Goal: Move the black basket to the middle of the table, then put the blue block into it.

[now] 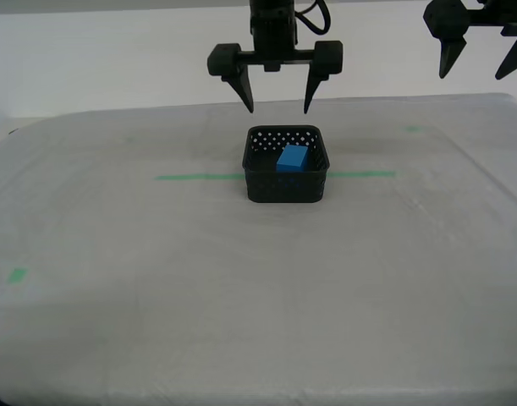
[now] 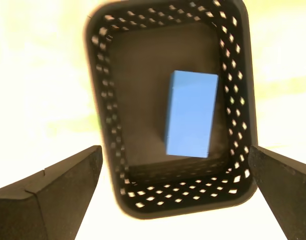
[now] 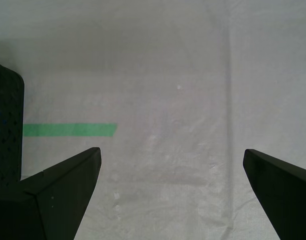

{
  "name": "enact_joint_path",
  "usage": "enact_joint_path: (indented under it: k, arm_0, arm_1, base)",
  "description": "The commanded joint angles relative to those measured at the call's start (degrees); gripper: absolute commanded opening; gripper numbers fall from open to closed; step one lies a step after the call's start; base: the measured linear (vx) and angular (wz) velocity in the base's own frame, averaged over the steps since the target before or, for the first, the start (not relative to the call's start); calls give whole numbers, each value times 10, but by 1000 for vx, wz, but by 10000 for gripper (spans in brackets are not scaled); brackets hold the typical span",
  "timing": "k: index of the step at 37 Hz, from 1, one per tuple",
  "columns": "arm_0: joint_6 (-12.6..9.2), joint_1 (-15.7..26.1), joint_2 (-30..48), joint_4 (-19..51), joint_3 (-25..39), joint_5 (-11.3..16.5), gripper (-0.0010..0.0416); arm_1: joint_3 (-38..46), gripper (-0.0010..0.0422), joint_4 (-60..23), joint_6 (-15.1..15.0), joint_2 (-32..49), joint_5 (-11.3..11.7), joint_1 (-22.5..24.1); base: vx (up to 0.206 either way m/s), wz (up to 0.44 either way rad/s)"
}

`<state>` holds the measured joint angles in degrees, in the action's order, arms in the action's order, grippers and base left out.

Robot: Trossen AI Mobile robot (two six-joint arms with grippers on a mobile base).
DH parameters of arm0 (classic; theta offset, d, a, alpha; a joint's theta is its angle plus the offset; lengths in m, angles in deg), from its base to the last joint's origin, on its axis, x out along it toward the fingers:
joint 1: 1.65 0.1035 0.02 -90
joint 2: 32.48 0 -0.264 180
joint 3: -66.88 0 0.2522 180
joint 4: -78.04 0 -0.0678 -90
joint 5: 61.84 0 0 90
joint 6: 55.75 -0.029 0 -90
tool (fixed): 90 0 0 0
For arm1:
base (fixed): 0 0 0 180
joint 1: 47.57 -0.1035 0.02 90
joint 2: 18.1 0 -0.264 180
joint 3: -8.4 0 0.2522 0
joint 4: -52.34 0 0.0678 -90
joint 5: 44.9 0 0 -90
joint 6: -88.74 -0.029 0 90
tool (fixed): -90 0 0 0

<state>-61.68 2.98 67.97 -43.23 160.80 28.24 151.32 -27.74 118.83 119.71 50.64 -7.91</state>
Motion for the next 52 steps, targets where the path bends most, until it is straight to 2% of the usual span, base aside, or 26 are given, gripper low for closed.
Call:
enact_joint_path:
  k: [1,6,12,16,24,29,32,39,47,52]
  arm_0:
    - [0,0,0,-1,0,0,399]
    - [0,0,0,-1,0,0,399]
    - [0,0,0,-1,0,0,398]
    - [0,0,0,-1,0,0,398]
    - [0,0,0,-2,0,0,398]
    - [0,0,0,-2,0,0,398]
    - [0,0,0,-2,0,0,399]
    - [0,0,0,-2,0,0,399]
    - [0,0,0,-3,0,0,399]
    - [0,0,0,-5,0,0,399]
  arm_1:
    - [0,401,-14,-1,-15,17,-1]
    - [0,401,-28,-2,-31,30,-3]
    - [0,401,-43,-4,-44,32,-7]
    - [0,401,-58,-6,-50,46,-10]
    - [-1,401,-74,-10,-63,55,-18]
    - [-26,401,-69,-10,-87,67,-23]
    - [-53,401,-63,-10,-108,73,-28]
    - [-156,401,2,-9,-174,72,-45]
    - [-310,401,93,3,-269,51,-78]
    - [-376,401,115,6,-310,49,-105]
  base:
    - [0,0]
    - [0,0]
    - [0,0]
    - [0,0]
    - [0,0]
    - [0,0]
    - [0,0]
    - [0,0]
    - [0,0]
    - [0,0]
